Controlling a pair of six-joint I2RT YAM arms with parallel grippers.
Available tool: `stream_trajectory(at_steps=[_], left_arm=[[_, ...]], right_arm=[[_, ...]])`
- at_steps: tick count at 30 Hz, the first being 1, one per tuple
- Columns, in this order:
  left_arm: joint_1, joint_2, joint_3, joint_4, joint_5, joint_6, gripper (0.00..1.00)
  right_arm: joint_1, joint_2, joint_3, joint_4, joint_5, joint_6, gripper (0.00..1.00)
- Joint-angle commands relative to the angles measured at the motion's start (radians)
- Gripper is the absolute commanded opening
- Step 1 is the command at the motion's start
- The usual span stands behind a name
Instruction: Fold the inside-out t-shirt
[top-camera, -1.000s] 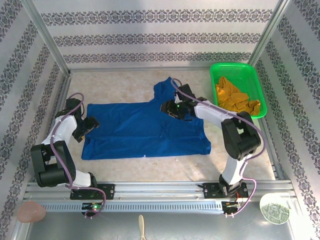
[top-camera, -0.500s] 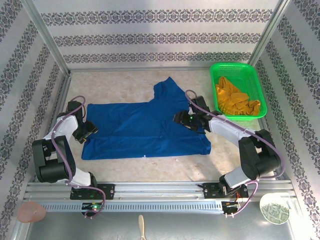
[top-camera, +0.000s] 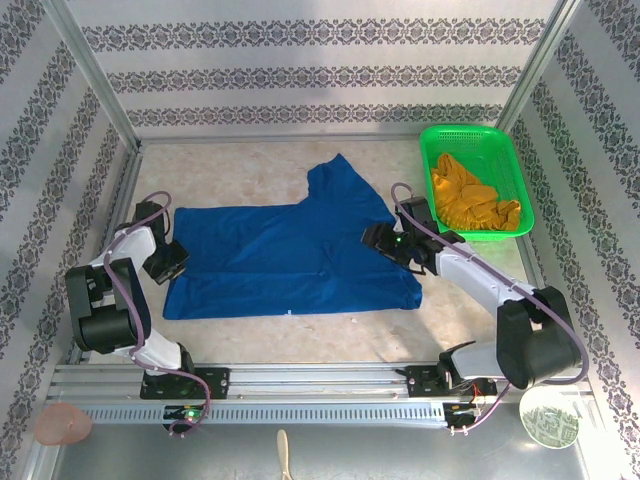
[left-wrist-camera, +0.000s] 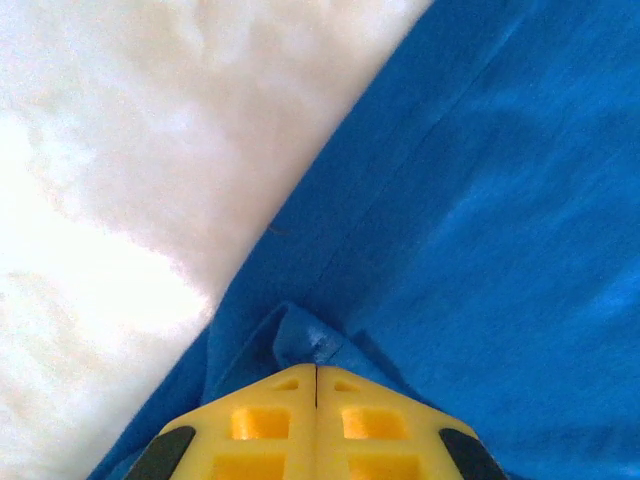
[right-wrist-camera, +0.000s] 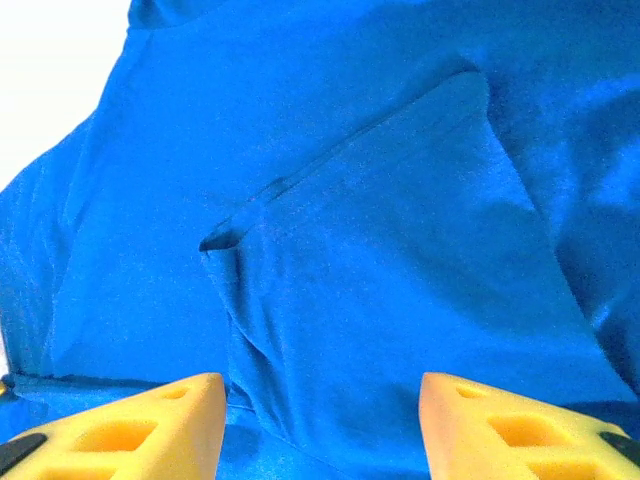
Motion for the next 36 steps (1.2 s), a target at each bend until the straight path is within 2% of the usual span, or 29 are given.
stream_trajectory(at_steps=[1, 6, 7, 9, 12, 14, 16, 19, 21, 23, 24, 27, 31, 36], left_arm=[[0.022, 0.013, 0.048, -0.001, -0.044, -0.001, 0.0], [0.036, 0.046, 0.073, 0.004, -0.048, -0.008, 0.0], [0.036, 0.058, 0.078, 0.001, -0.051, -0.01, 0.06], [0.042, 0.076, 0.086, 0.0, -0.057, -0.01, 0.35], [0.078, 0.087, 0.128, -0.033, -0.076, 0.001, 0.7], [0.105, 0.059, 0.161, -0.058, -0.074, 0.009, 0.79], [0.113, 0.005, 0.184, -0.076, -0.034, 0.012, 0.81], [0.099, -0.11, 0.158, -0.054, 0.12, -0.036, 0.91], [0.057, -0.166, 0.104, -0.023, 0.231, -0.09, 0.93], [-0.026, -0.201, 0.035, 0.029, 0.289, -0.146, 0.94], [-0.081, -0.211, -0.006, 0.064, 0.301, -0.176, 0.98], [-0.186, -0.213, -0.128, 0.188, 0.316, -0.253, 0.99], [-0.198, -0.16, -0.246, 0.287, 0.312, -0.291, 1.0], [-0.194, -0.13, -0.305, 0.326, 0.267, -0.315, 1.0]], right_arm=[[-0.017, -0.033, -0.027, -0.032, 0.032, -0.001, 0.54], [-0.033, -0.061, -0.049, -0.049, 0.044, -0.006, 0.54], [-0.038, -0.066, -0.054, -0.054, 0.046, -0.008, 0.54], [-0.044, -0.078, -0.057, -0.067, 0.051, -0.012, 0.54], [-0.052, -0.111, -0.051, -0.118, 0.074, -0.03, 0.54], [-0.06, -0.135, -0.046, -0.161, 0.082, -0.05, 0.54], [-0.064, -0.158, -0.043, -0.201, 0.083, -0.067, 0.54], [-0.061, -0.171, -0.058, -0.221, 0.035, -0.077, 0.54], [-0.052, -0.151, -0.07, -0.227, 0.023, -0.074, 0.54], [-0.038, -0.131, -0.094, -0.197, 0.024, -0.051, 0.54], [-0.03, -0.118, -0.11, -0.176, 0.028, -0.036, 0.54], [-0.003, -0.077, -0.134, -0.145, 0.052, -0.011, 0.54], [0.0, -0.079, -0.217, -0.119, 0.109, 0.077, 0.54], [-0.004, -0.205, -0.352, -0.179, 0.194, 0.285, 0.55]])
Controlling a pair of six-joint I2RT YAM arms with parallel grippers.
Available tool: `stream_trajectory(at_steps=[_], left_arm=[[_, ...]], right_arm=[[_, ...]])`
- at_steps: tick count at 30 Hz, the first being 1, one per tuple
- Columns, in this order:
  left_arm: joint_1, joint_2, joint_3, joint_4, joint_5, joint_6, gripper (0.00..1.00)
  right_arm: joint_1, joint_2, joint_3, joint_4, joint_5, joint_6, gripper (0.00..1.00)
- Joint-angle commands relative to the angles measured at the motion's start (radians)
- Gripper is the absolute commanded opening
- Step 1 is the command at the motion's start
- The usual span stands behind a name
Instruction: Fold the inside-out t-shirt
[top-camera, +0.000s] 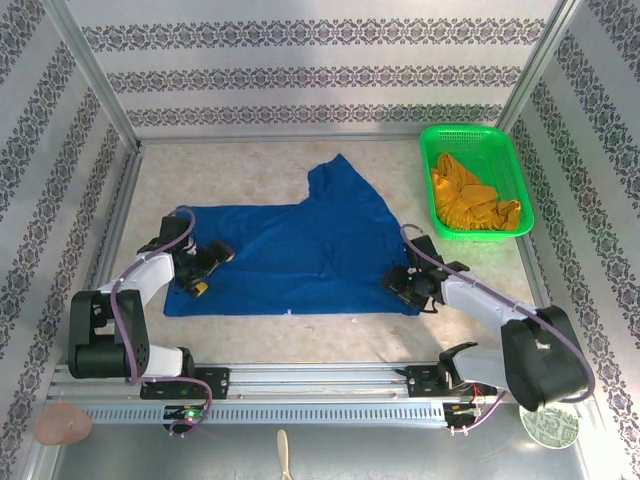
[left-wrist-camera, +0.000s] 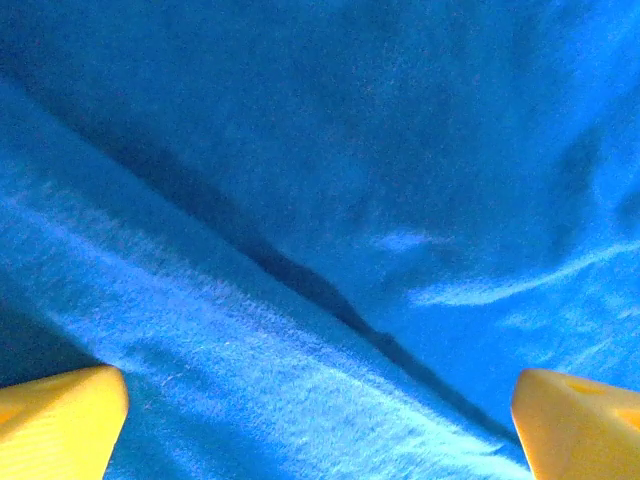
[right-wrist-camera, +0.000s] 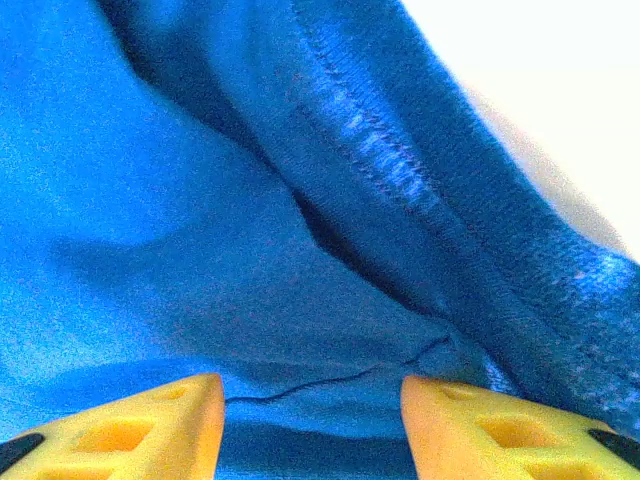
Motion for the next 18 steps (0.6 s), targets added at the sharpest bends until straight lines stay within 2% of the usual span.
stream_trajectory(at_steps=[1, 6, 10, 15, 18], left_arm=[[0.003, 0.033, -0.068, 0.057, -0.031, -0.059, 1.0], [0.004, -0.041, -0.135, 0.02, -0.064, -0.118, 1.0], [0.003, -0.166, -0.213, -0.044, -0.1, -0.186, 1.0], [0.004, -0.441, -0.331, -0.196, -0.144, -0.281, 1.0], [0.004, -0.631, -0.337, -0.289, -0.157, -0.293, 1.0]], right_arm=[[0.0, -0.1, -0.089, -0.083, 0.103, 0.197, 0.55], [0.006, -0.307, -0.195, -0.238, 0.142, 0.396, 0.57], [0.036, -0.482, -0.227, -0.353, 0.17, 0.522, 0.57], [0.058, -0.588, -0.222, -0.445, 0.158, 0.586, 0.56], [0.079, -0.627, -0.205, -0.478, 0.169, 0.6, 0.57]])
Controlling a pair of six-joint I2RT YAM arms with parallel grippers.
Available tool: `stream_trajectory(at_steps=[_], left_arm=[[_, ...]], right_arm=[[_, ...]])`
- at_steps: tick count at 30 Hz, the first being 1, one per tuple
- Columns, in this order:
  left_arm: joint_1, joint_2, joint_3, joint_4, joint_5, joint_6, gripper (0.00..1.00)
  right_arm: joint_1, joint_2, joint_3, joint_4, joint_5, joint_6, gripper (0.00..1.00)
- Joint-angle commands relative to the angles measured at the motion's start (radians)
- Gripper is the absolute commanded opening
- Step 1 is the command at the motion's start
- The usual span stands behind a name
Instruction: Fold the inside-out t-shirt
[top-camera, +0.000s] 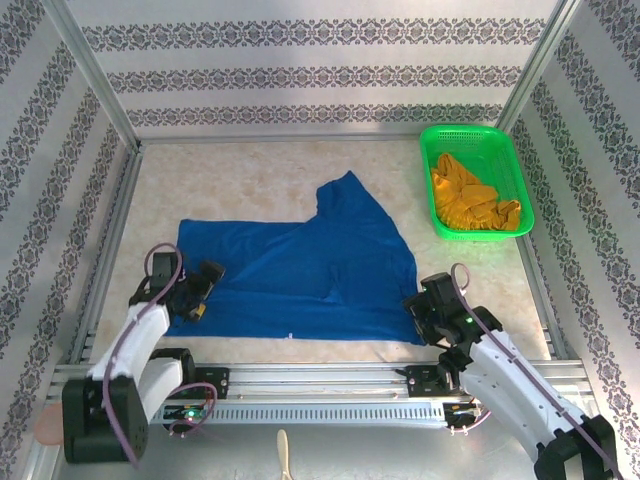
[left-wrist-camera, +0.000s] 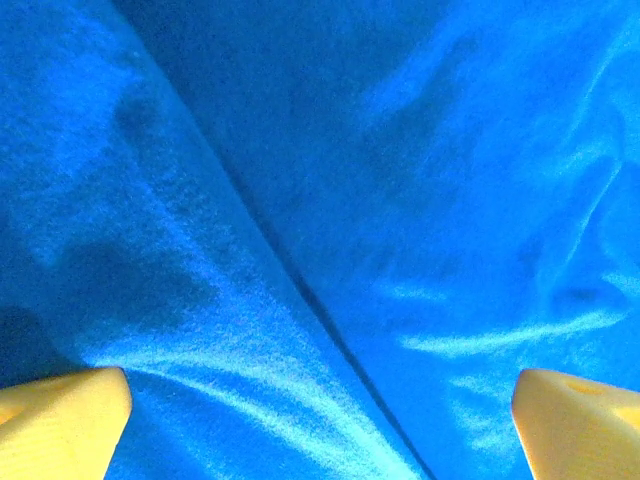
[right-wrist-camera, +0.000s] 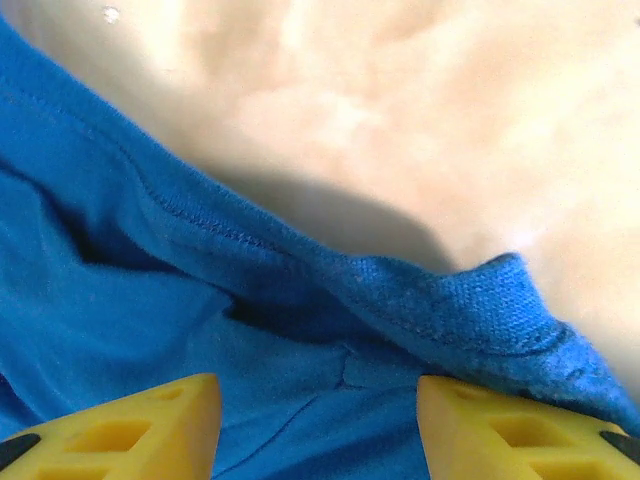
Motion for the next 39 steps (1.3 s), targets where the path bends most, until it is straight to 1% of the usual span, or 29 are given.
stream_trajectory(at_steps=[1, 2, 4, 6, 8, 10, 12, 16, 18, 21, 23, 26, 28, 30, 32, 34, 36, 38, 39], left_arm=[[0.004, -0.145, -0.009, -0.262, -0.1, -0.053, 1.0], [0.005, -0.177, 0.023, -0.278, -0.112, -0.031, 1.0], [0.011, -0.169, 0.109, -0.277, -0.122, 0.033, 1.0], [0.019, -0.07, 0.222, -0.269, -0.13, 0.129, 1.0], [0.028, 0.068, 0.354, -0.266, -0.118, 0.234, 0.99], [0.04, 0.239, 0.496, -0.28, -0.092, 0.335, 0.99], [0.052, 0.379, 0.608, -0.291, -0.099, 0.416, 0.99], [0.112, 0.63, 0.788, -0.317, -0.107, 0.518, 0.99], [0.143, 0.729, 0.854, -0.329, -0.112, 0.546, 0.99], [0.172, 0.868, 0.948, -0.354, -0.129, 0.589, 1.0], [0.18, 0.954, 1.0, -0.378, -0.143, 0.617, 0.99], [0.186, 1.059, 1.056, -0.397, -0.16, 0.641, 0.92], [0.188, 1.111, 1.091, -0.401, -0.162, 0.652, 0.85], [0.188, 1.146, 1.119, -0.401, -0.165, 0.659, 0.78], [0.188, 1.171, 1.146, -0.405, -0.17, 0.667, 0.74], [0.188, 1.188, 1.162, -0.405, -0.173, 0.671, 0.67], [0.188, 1.196, 1.165, -0.4, -0.167, 0.675, 0.64], [0.188, 1.204, 1.164, -0.392, -0.165, 0.674, 0.53], [0.188, 1.207, 1.162, -0.388, -0.164, 0.676, 0.45]], right_arm=[[0.018, -0.038, 0.011, -0.143, 0.059, 0.05, 0.56], [0.018, -0.05, 0.034, -0.145, 0.067, 0.031, 0.56], [0.015, -0.051, 0.109, -0.131, 0.085, -0.027, 0.56], [0.006, -0.008, 0.198, -0.092, 0.092, -0.129, 0.56], [-0.007, 0.083, 0.307, -0.042, 0.081, -0.256, 0.56], [-0.024, 0.217, 0.443, 0.0, 0.056, -0.405, 0.56], [-0.044, 0.356, 0.575, 0.036, 0.012, -0.544, 0.56], [-0.08, 0.672, 0.88, 0.038, -0.08, -0.799, 0.57], [-0.097, 0.826, 1.035, 0.021, -0.135, -0.899, 0.57], [-0.111, 1.049, 1.254, -0.015, -0.159, -1.008, 0.56], [-0.119, 1.17, 1.376, -0.031, -0.167, -1.053, 0.56], [-0.135, 1.339, 1.539, -0.059, -0.174, -1.083, 0.54], [-0.143, 1.436, 1.635, -0.08, -0.178, -1.094, 0.53], [-0.147, 1.507, 1.701, -0.091, -0.18, -1.111, 0.52], [-0.152, 1.568, 1.758, -0.106, -0.18, -1.128, 0.52], [-0.157, 1.618, 1.809, -0.119, -0.185, -1.146, 0.52], [-0.163, 1.66, 1.85, -0.128, -0.197, -1.152, 0.52], [-0.166, 1.699, 1.889, -0.139, -0.213, -1.159, 0.54], [-0.165, 1.723, 1.916, -0.149, -0.217, -1.165, 0.54]])
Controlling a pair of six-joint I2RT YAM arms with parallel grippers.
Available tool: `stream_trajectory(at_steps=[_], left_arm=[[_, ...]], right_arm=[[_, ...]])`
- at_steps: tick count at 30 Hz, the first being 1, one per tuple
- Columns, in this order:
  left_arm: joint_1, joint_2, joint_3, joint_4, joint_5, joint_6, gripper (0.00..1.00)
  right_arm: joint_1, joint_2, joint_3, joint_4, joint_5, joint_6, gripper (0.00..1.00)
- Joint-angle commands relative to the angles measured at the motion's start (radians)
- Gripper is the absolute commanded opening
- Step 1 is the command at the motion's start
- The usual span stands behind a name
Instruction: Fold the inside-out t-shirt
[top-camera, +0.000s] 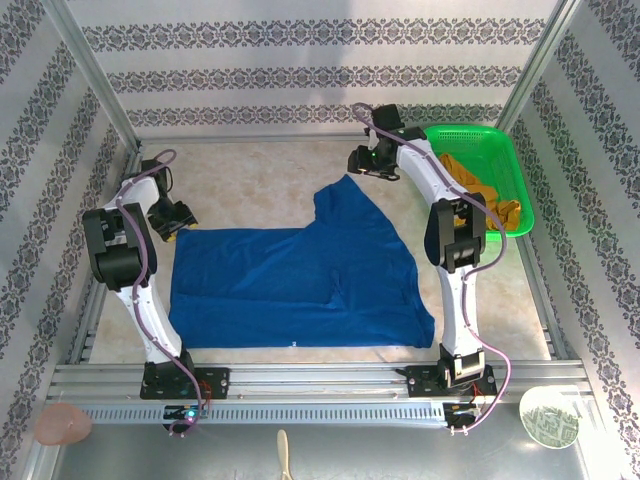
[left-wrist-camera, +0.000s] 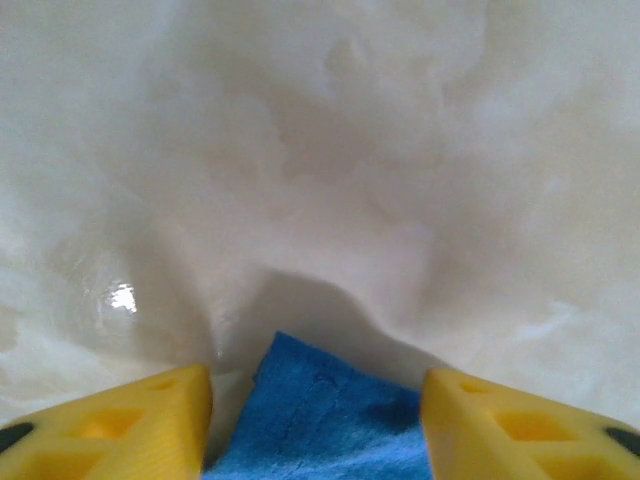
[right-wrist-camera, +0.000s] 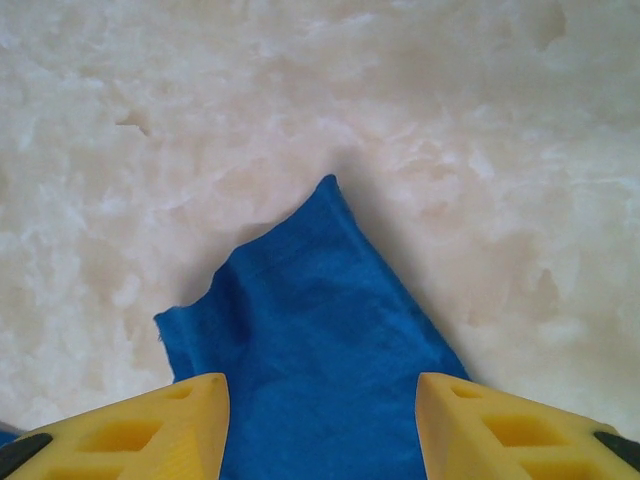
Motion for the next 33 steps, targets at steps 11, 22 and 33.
stream_trajectory(at_steps=[11, 22, 33], left_arm=[[0.009, 0.029, 0.007, -0.006, 0.015, 0.016, 0.17], [0.009, 0.006, 0.019, -0.009, 0.032, 0.023, 0.15], [0.009, 0.007, 0.033, 0.003, 0.064, 0.018, 0.15]], right_arm=[[-0.008, 0.27, 0.318, -0.131, -0.048, -0.035, 0.54], [0.003, 0.398, 0.483, -0.138, -0.07, 0.007, 0.52], [0.014, 0.47, 0.545, -0.131, -0.118, 0.066, 0.5]])
